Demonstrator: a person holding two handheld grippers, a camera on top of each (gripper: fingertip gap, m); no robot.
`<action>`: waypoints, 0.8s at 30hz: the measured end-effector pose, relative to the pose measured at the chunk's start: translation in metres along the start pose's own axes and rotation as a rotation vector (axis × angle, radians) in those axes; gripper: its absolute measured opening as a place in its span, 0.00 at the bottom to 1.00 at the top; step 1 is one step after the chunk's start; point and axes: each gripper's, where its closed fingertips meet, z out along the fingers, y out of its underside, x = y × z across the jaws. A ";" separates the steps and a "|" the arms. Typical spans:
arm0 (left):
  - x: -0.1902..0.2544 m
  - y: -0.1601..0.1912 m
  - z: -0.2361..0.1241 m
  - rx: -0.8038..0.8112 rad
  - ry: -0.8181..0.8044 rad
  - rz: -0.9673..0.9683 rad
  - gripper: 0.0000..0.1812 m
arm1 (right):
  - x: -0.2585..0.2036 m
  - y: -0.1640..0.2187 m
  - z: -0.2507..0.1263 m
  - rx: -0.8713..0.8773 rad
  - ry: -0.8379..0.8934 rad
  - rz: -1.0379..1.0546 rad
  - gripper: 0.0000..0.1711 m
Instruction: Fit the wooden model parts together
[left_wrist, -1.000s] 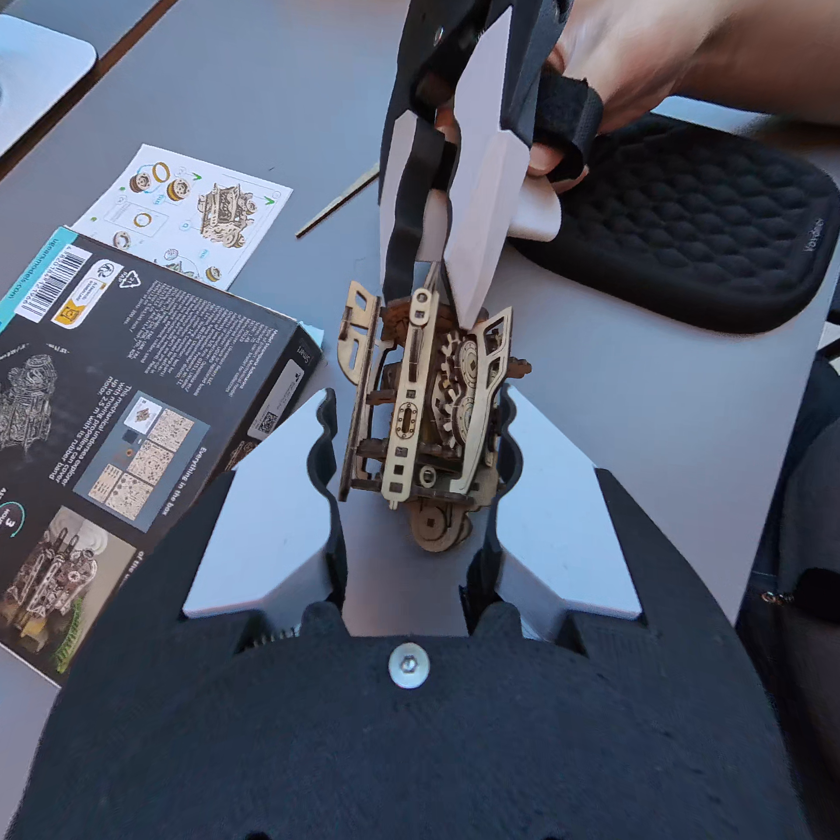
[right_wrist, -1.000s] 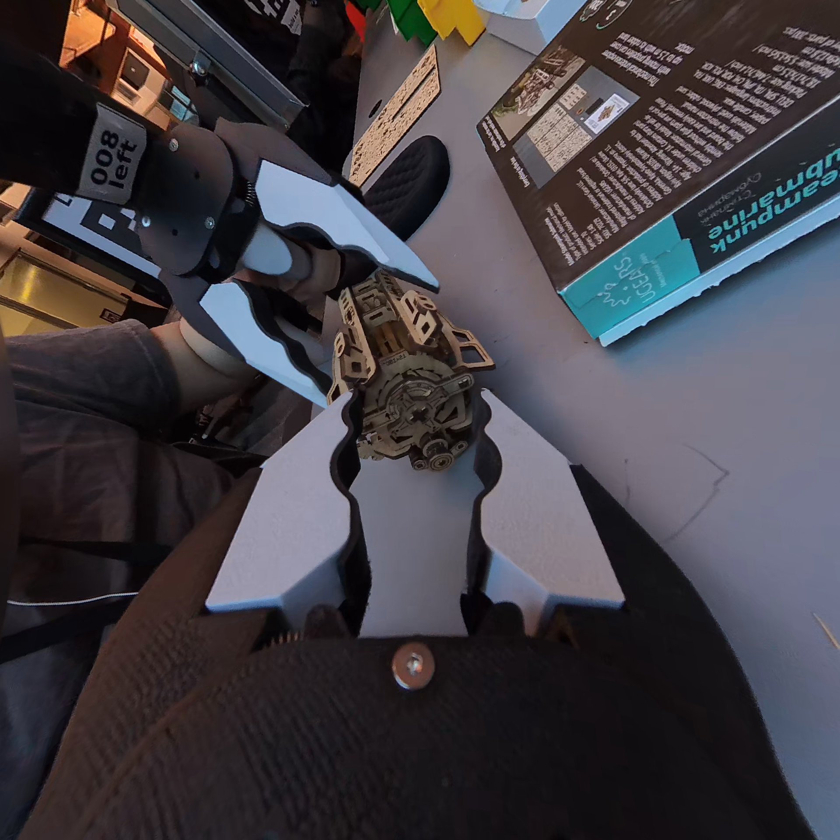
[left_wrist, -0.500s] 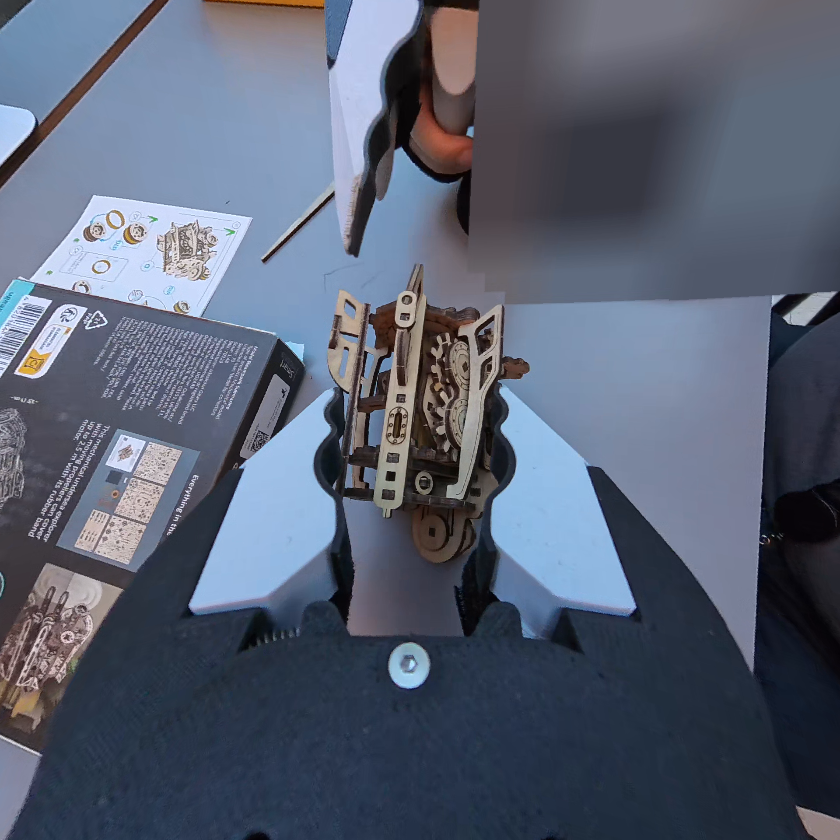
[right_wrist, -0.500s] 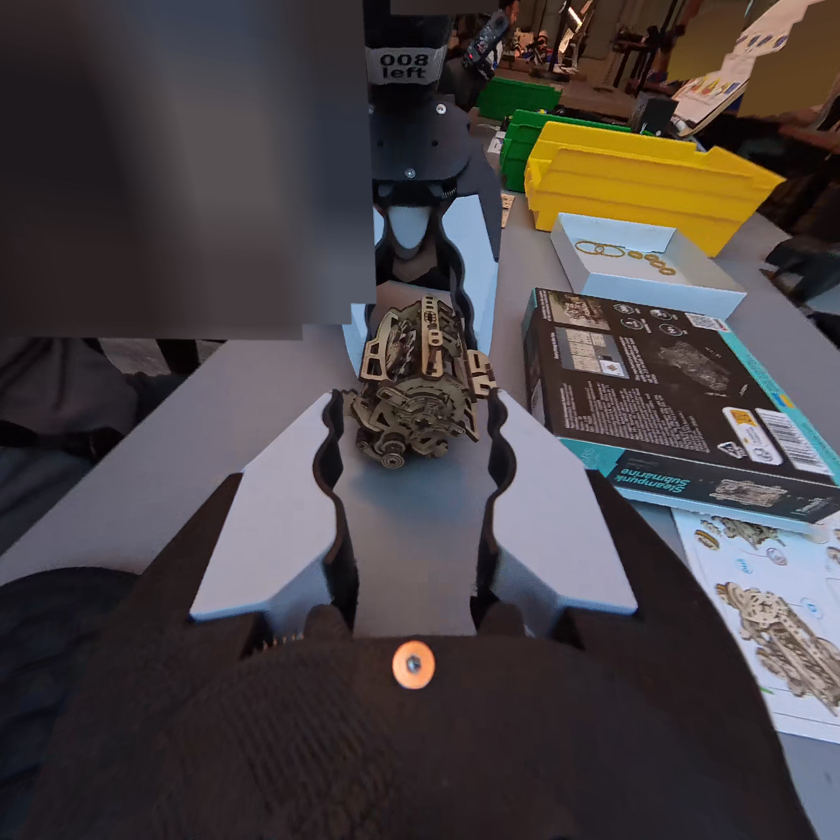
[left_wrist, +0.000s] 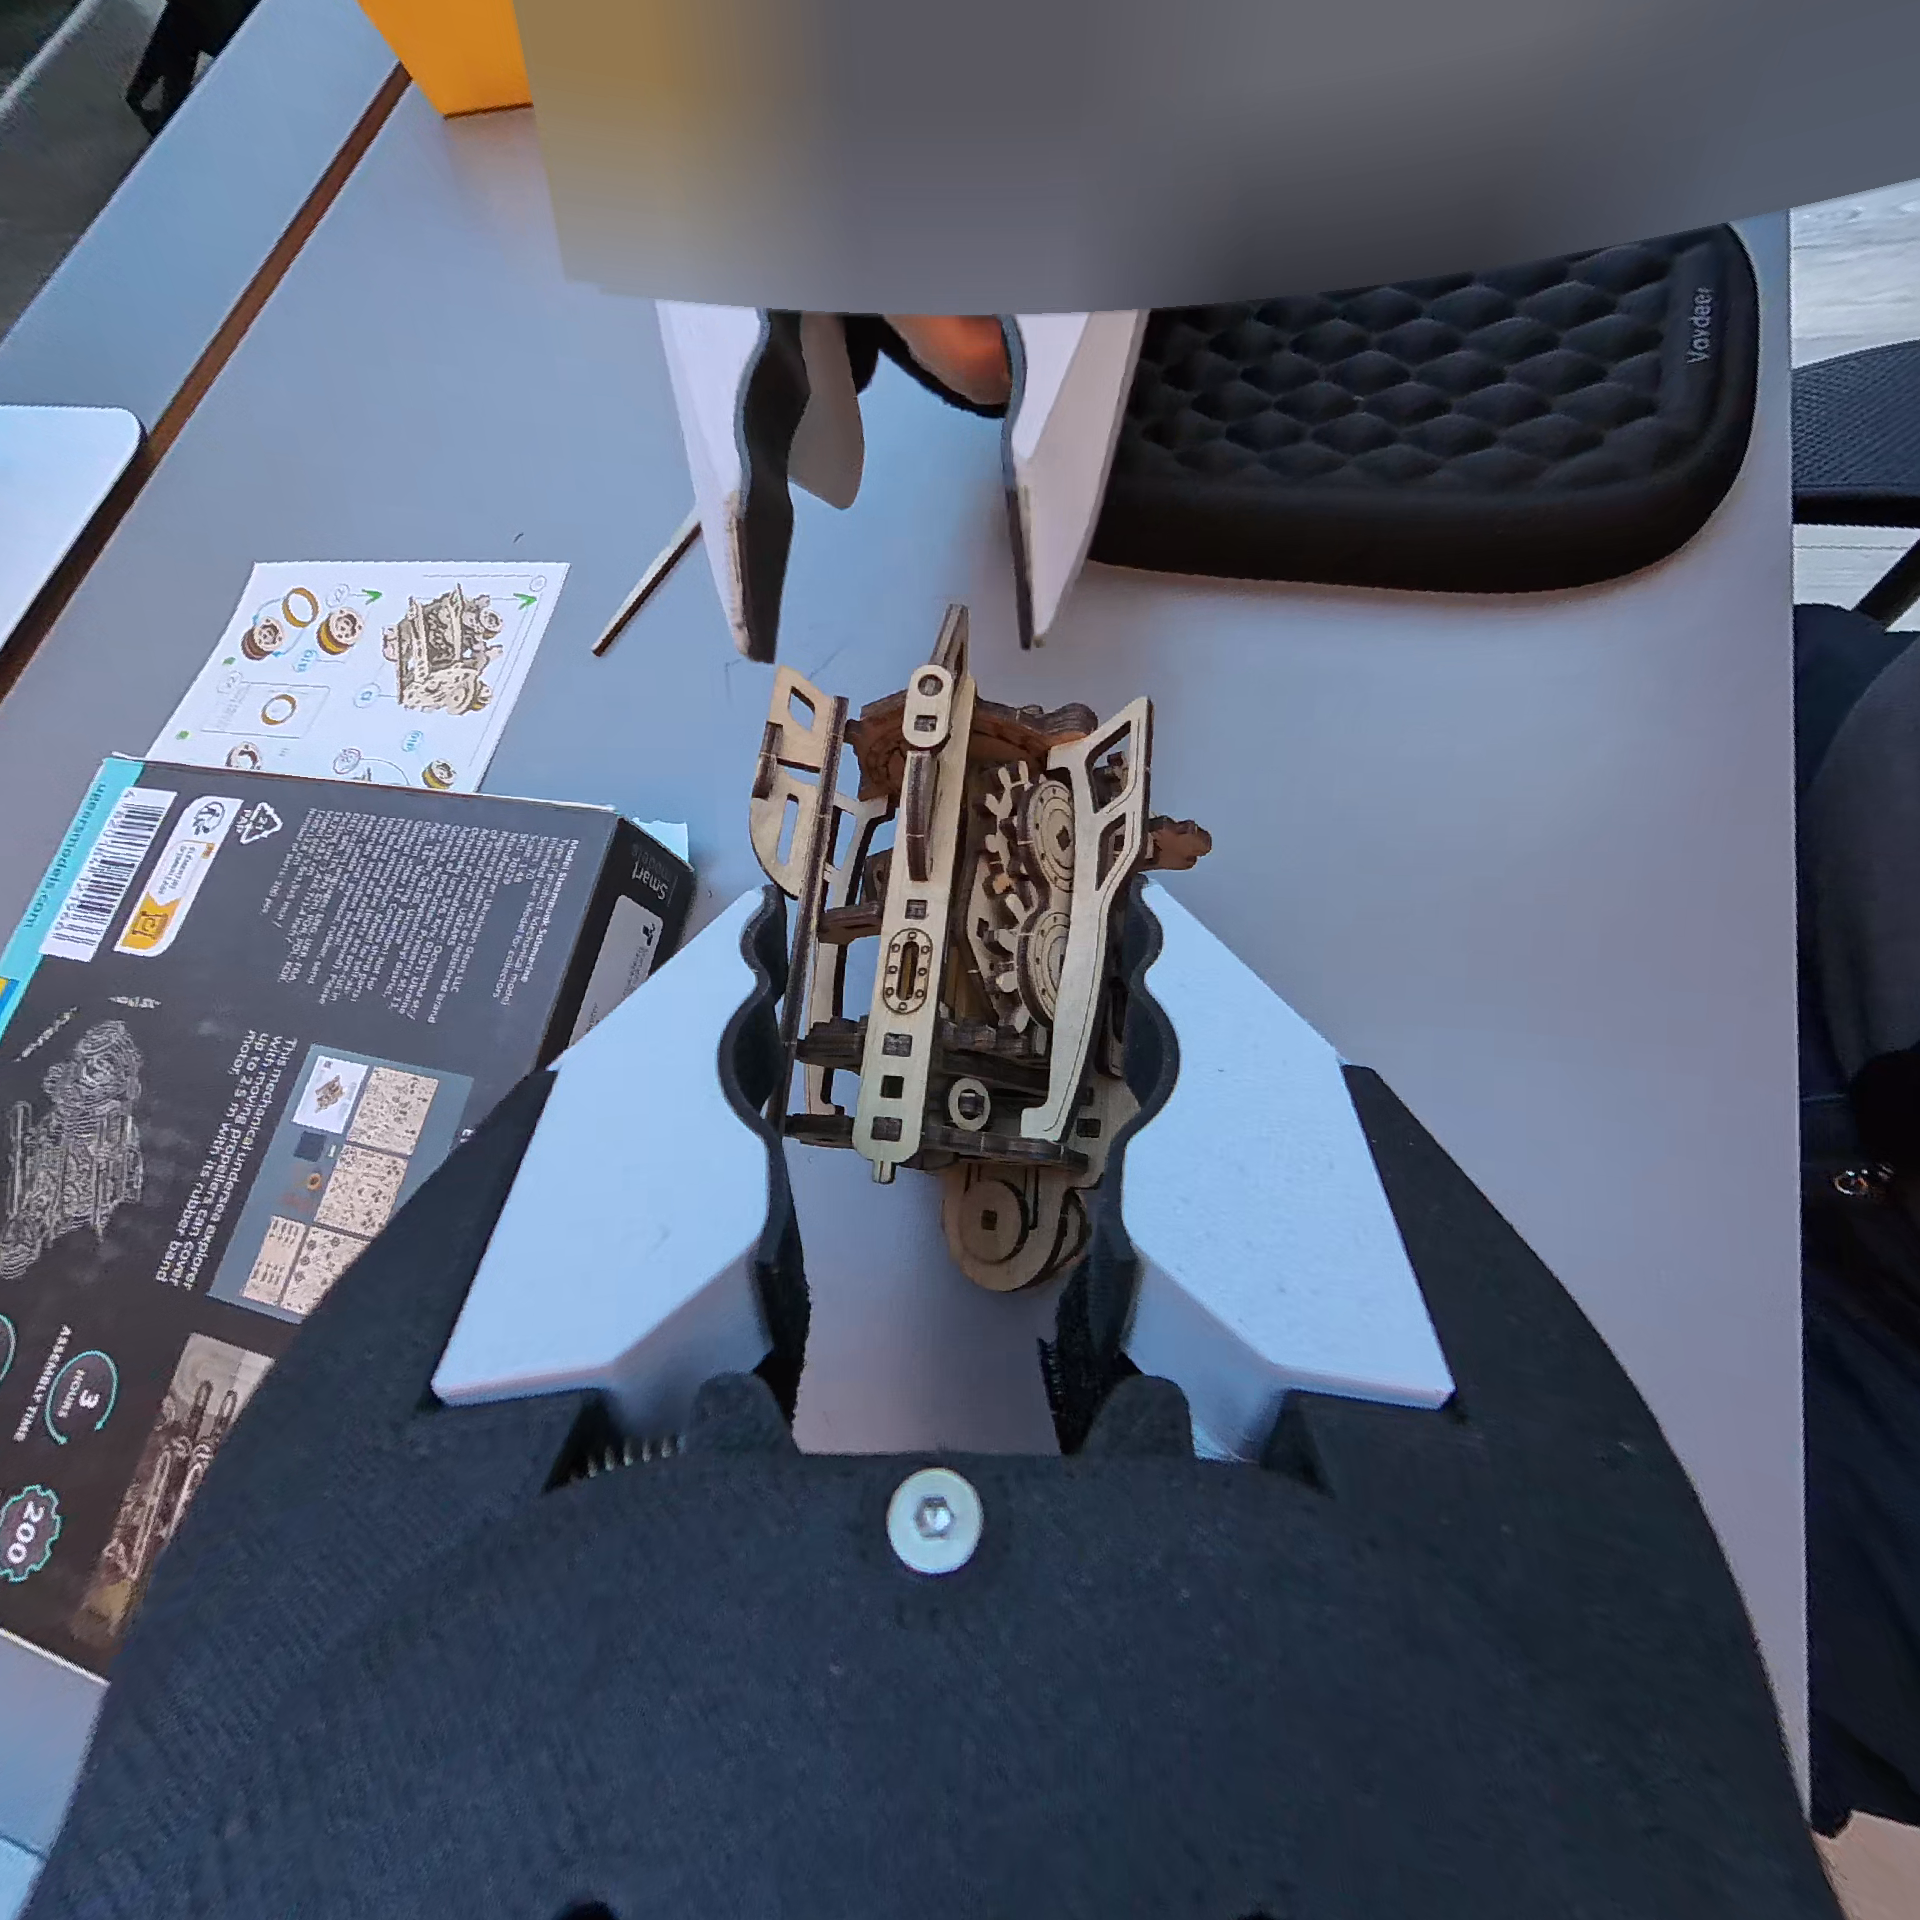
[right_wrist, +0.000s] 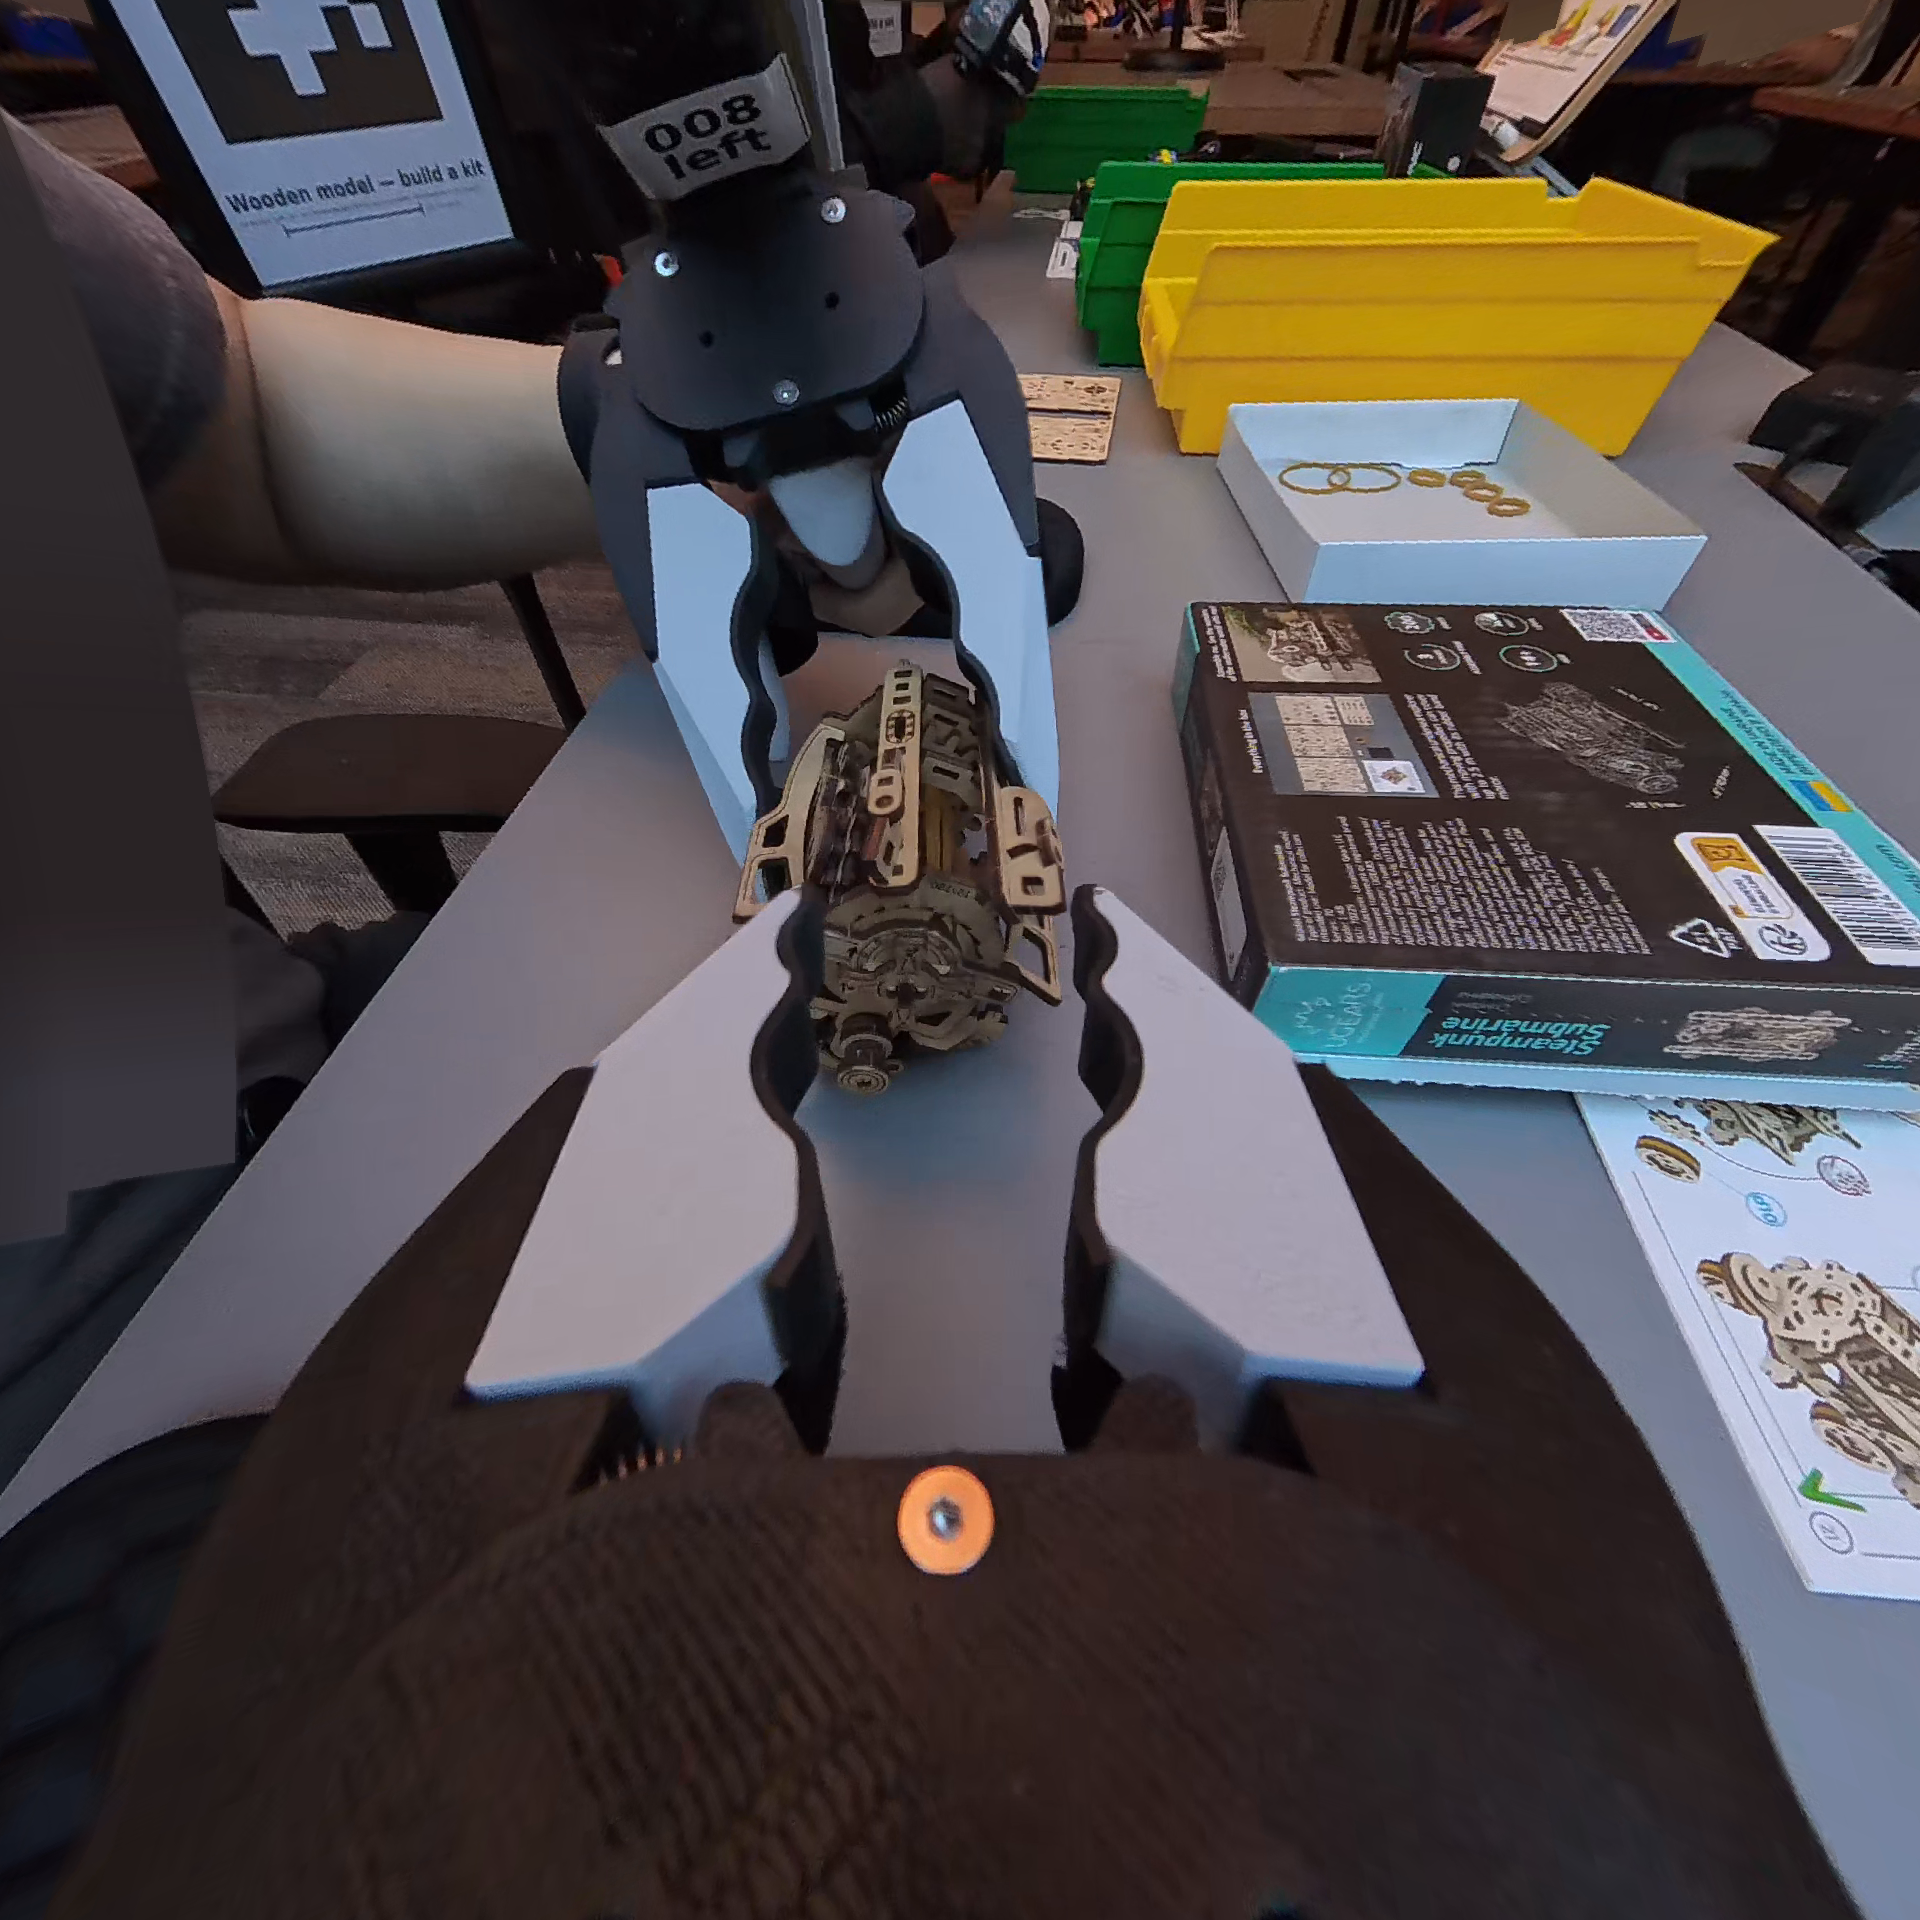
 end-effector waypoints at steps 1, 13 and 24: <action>0.000 0.000 0.000 -0.001 0.000 0.001 0.35 | 0.001 0.001 0.002 -0.006 0.019 0.001 0.26; -0.001 0.000 0.000 0.023 0.004 -0.013 0.35 | -0.006 -0.007 0.000 0.018 0.003 0.060 0.24; -0.001 0.000 0.000 0.032 0.002 -0.004 0.35 | 0.002 -0.002 0.000 0.017 0.051 -0.017 0.22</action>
